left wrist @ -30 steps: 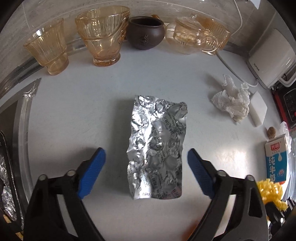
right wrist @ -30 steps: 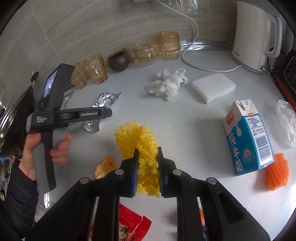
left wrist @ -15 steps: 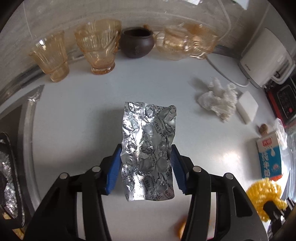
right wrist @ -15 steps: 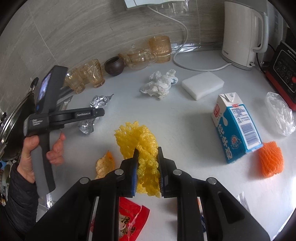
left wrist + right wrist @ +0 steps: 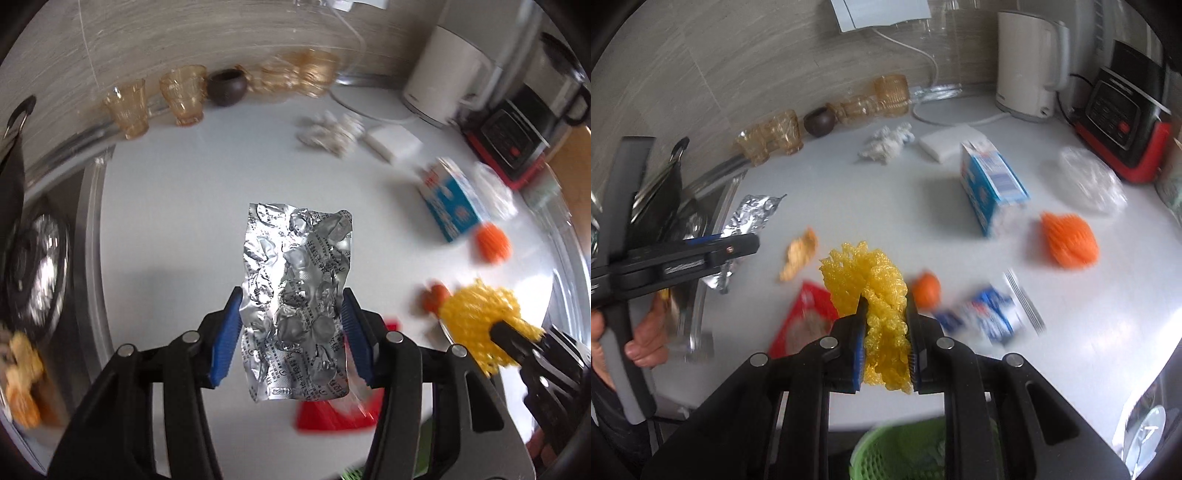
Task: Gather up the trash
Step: 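Drop the foil pack from the left tool while the right tool drops the yellow net into the basket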
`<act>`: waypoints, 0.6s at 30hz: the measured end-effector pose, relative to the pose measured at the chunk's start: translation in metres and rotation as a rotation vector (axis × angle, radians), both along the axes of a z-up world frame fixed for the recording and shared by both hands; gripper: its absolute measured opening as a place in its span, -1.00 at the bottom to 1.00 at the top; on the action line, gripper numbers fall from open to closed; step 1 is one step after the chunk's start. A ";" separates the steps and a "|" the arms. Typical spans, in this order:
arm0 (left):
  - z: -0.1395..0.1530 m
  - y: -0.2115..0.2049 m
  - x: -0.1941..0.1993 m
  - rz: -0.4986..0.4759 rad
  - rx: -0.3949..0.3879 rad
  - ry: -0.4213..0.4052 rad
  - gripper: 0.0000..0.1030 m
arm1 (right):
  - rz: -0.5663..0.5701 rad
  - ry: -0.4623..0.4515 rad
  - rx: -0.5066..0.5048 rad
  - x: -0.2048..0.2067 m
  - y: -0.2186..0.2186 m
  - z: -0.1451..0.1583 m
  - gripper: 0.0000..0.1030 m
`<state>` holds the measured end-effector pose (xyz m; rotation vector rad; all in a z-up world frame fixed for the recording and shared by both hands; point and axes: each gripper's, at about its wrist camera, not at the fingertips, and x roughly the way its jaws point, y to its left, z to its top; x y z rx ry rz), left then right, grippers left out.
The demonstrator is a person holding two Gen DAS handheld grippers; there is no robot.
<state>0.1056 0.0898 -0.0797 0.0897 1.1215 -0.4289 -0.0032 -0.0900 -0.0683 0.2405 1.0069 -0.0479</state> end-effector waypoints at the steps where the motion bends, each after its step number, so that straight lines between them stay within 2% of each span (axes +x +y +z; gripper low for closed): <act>1: 0.000 -0.002 -0.014 -0.007 -0.009 0.009 -0.01 | 0.003 0.005 -0.003 -0.010 -0.002 0.000 -0.64; 8: -0.004 -0.031 -0.116 -0.128 -0.042 0.061 -0.01 | 0.004 0.036 -0.043 -0.088 -0.024 0.002 -0.64; 14: -0.020 -0.062 -0.187 -0.253 -0.022 0.086 -0.01 | 0.012 0.065 -0.045 -0.144 -0.043 -0.005 -0.62; 18: -0.031 -0.081 -0.223 -0.289 0.012 0.095 0.00 | 0.032 0.090 -0.041 -0.171 -0.053 -0.013 -0.61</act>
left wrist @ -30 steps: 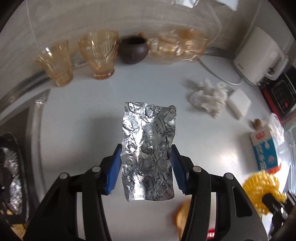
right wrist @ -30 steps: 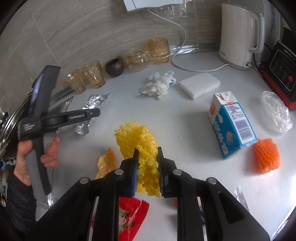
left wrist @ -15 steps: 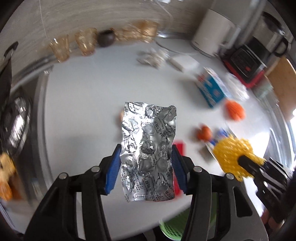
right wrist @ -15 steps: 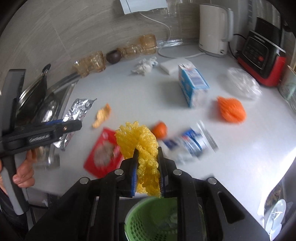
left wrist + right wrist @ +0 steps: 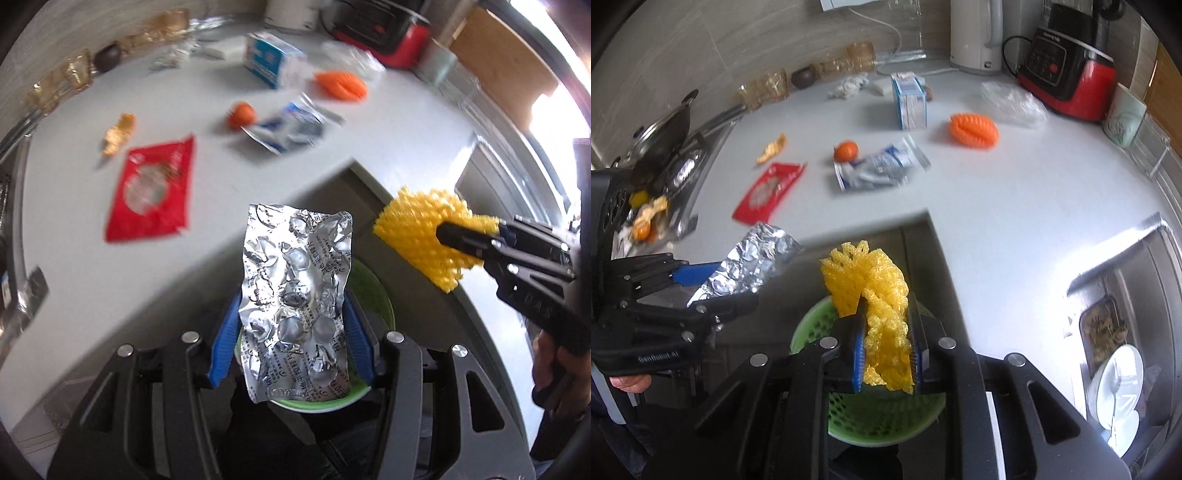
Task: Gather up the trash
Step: 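Drop the foil pack from the left tool while the right tool drops the yellow net into the basket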
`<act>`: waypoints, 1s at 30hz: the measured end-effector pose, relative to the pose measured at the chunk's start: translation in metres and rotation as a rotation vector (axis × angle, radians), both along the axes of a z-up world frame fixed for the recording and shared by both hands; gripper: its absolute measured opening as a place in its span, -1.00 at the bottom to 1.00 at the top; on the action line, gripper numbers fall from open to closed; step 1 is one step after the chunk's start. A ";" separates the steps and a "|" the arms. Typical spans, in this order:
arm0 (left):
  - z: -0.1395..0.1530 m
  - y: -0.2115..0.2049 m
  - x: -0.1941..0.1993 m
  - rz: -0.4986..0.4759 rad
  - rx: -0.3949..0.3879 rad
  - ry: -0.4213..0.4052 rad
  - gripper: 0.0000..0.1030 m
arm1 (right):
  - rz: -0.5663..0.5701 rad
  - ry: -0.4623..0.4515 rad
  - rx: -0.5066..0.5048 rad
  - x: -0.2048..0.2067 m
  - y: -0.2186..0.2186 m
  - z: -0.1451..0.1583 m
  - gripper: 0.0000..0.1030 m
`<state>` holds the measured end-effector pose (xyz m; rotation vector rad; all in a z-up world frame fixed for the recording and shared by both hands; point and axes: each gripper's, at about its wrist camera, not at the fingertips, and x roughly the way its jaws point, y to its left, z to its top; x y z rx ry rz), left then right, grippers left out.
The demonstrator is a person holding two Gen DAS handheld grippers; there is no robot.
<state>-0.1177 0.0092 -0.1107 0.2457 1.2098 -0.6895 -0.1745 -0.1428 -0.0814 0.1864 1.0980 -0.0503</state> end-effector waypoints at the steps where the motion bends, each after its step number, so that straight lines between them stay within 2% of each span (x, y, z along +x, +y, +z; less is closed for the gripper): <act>1: -0.005 -0.005 -0.007 -0.002 0.006 0.011 -0.01 | 0.006 0.006 0.003 -0.004 -0.002 -0.002 -0.61; 7: -0.022 -0.019 -0.033 0.017 0.027 0.052 -0.01 | 0.037 0.012 0.017 -0.028 -0.007 -0.007 -0.60; 18: -0.023 -0.028 -0.047 0.013 0.064 0.035 0.05 | 0.058 0.000 0.027 -0.036 -0.010 -0.007 -0.60; 30: -0.007 -0.020 -0.034 0.044 0.070 -0.024 0.53 | 0.052 0.001 0.051 -0.033 -0.012 -0.010 -0.60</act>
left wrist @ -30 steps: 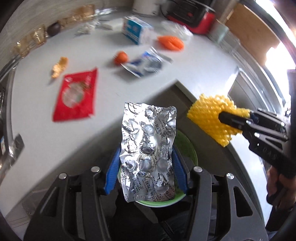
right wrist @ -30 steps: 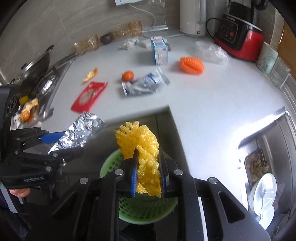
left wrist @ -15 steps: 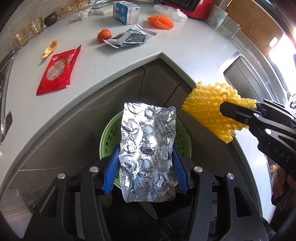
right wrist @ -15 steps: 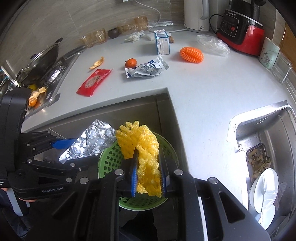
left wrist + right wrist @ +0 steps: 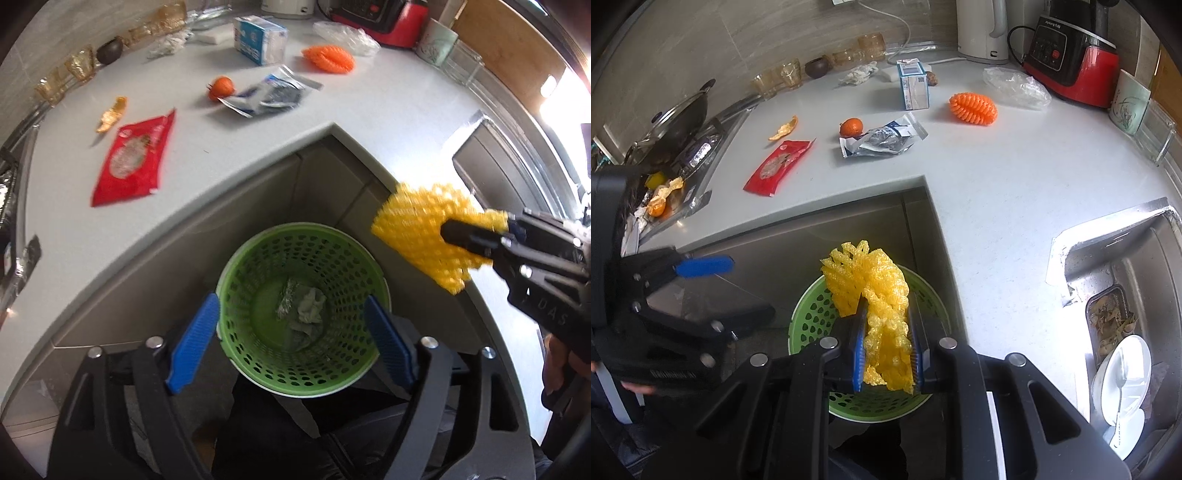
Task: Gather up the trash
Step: 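Drop the foil pack from the left tool while the right tool drops the yellow net into the basket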
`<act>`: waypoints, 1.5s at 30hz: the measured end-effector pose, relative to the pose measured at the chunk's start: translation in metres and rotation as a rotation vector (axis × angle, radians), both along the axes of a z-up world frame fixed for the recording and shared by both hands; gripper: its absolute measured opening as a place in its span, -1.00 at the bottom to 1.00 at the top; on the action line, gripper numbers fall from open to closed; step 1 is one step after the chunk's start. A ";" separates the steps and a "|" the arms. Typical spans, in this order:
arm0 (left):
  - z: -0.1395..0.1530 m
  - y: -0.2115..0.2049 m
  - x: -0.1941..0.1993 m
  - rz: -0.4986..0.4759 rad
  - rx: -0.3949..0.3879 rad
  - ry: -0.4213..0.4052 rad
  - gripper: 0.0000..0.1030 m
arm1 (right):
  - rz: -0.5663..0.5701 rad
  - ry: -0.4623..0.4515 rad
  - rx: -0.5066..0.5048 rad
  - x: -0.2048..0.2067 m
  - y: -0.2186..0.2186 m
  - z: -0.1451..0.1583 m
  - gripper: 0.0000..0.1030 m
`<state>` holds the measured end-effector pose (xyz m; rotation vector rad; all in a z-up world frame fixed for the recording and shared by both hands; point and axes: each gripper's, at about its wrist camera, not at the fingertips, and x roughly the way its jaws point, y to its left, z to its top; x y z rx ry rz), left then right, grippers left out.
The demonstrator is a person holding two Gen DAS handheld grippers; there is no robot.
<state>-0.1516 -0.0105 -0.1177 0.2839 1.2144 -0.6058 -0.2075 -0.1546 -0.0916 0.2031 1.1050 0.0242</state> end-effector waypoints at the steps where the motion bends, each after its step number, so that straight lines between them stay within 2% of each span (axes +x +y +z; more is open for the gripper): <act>1: 0.003 0.004 0.003 0.009 0.002 -0.015 0.56 | 0.002 0.004 0.002 0.000 0.001 -0.001 -0.60; 7: 0.015 0.030 0.026 0.071 0.010 -0.059 0.61 | 0.020 0.036 0.011 0.000 0.008 -0.012 -0.60; 13: 0.019 0.053 0.048 0.155 0.001 -0.062 0.62 | 0.041 0.072 0.006 0.002 0.019 -0.028 -0.57; 18: 0.020 0.068 0.063 0.203 -0.004 -0.064 0.62 | 0.039 0.101 -0.013 0.008 0.025 -0.042 -0.05; 23: 0.018 0.078 0.076 0.226 -0.004 -0.058 0.62 | 0.029 0.101 -0.015 0.014 0.027 -0.044 0.22; 31: 0.011 0.082 0.099 0.242 0.007 -0.062 0.62 | -0.004 0.081 -0.031 0.029 0.025 -0.036 0.45; 36: 0.006 0.080 0.115 0.242 0.026 -0.076 0.62 | -0.042 0.058 -0.043 0.040 0.020 -0.029 0.67; 45: -0.010 0.071 0.156 0.264 0.011 -0.055 0.62 | -0.084 -0.003 -0.097 0.072 0.017 -0.005 0.84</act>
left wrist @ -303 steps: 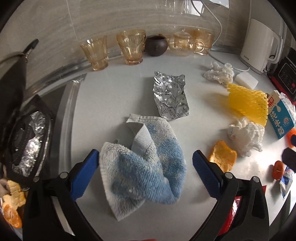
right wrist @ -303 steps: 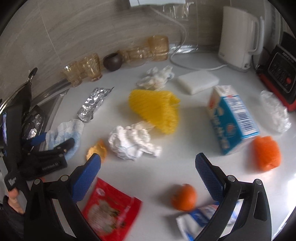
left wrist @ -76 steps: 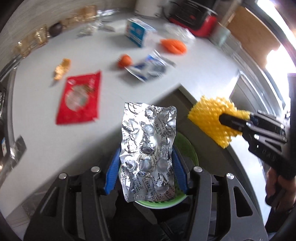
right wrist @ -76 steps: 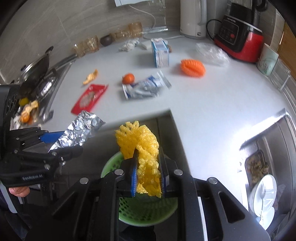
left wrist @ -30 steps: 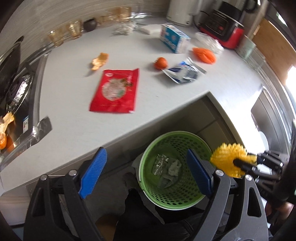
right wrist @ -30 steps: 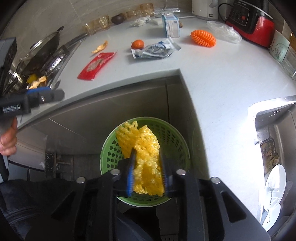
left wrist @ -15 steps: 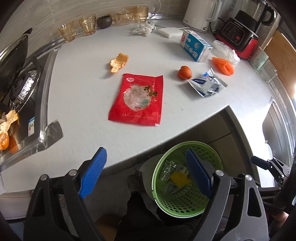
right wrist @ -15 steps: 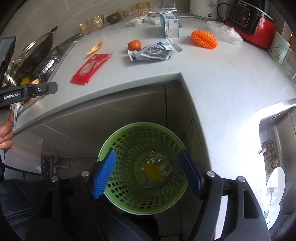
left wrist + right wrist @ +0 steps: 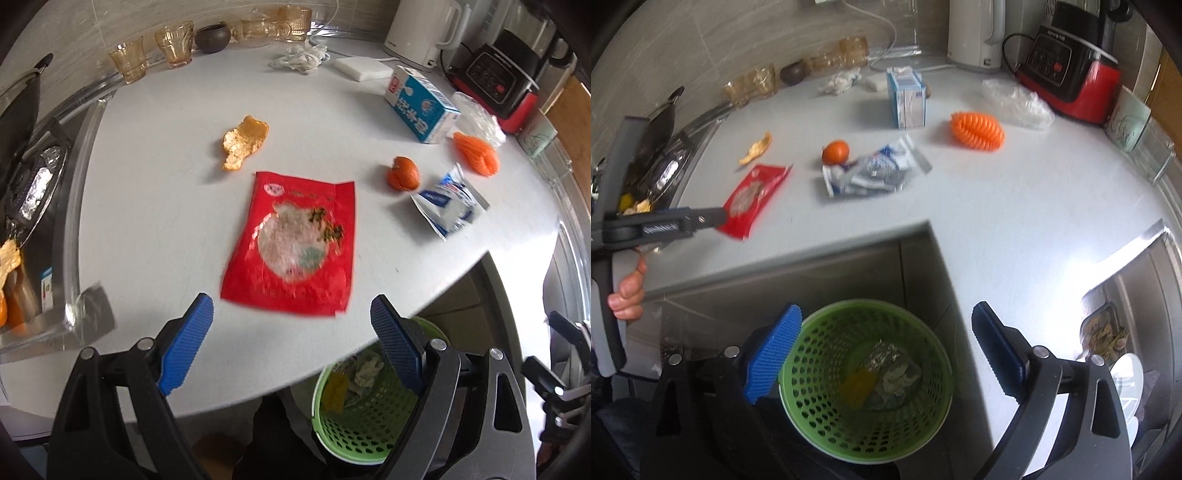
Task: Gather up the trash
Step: 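Drop the foil pack from the left tool while the right tool drops the yellow net into the basket, then grasp the red snack bag with the left tool while the right tool grasps the tangerine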
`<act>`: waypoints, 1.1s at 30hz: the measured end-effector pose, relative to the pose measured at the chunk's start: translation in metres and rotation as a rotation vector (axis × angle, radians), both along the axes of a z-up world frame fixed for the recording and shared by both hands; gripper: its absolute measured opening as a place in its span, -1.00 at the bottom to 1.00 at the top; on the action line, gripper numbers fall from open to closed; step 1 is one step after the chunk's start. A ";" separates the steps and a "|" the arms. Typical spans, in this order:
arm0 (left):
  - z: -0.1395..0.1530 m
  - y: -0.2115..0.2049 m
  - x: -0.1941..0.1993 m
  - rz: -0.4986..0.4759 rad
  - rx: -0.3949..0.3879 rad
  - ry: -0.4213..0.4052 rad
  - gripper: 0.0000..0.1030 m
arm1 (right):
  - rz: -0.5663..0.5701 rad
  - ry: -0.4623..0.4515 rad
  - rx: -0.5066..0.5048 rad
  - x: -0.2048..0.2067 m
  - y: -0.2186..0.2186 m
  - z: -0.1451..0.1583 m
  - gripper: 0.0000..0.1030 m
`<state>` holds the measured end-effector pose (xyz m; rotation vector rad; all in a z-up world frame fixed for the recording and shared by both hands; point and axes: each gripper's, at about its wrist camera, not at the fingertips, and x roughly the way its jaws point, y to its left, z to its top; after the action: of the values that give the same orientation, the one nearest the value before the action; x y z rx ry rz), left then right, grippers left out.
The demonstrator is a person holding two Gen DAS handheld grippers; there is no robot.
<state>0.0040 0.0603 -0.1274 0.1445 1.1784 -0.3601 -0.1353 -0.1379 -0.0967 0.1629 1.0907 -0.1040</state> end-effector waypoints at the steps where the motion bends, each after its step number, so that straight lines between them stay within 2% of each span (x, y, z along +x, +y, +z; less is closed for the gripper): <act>1: -0.003 -0.002 0.005 0.003 0.006 -0.002 0.62 | -0.003 -0.005 -0.004 0.003 0.000 0.002 0.85; 14: -0.037 -0.021 0.051 -0.008 0.025 0.072 0.62 | -0.049 -0.020 0.008 0.055 0.003 0.006 0.88; 21: -0.039 -0.030 0.059 -0.034 0.034 0.063 0.63 | -0.049 -0.015 -0.001 0.082 0.005 0.004 0.88; 25: -0.037 -0.041 0.059 -0.066 0.061 0.028 0.27 | -0.044 -0.017 -0.004 0.095 0.006 0.004 0.88; 29: -0.035 -0.042 0.058 -0.078 0.060 0.016 0.04 | -0.032 -0.018 -0.007 0.107 0.008 0.003 0.88; 33: -0.032 -0.033 0.060 -0.066 0.017 0.026 -0.26 | -0.006 -0.017 -0.006 0.125 0.014 0.001 0.88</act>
<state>0.0640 0.0269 -0.1597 0.1941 1.2046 -0.4113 -0.0106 -0.1236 -0.0959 0.1612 1.0734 -0.1113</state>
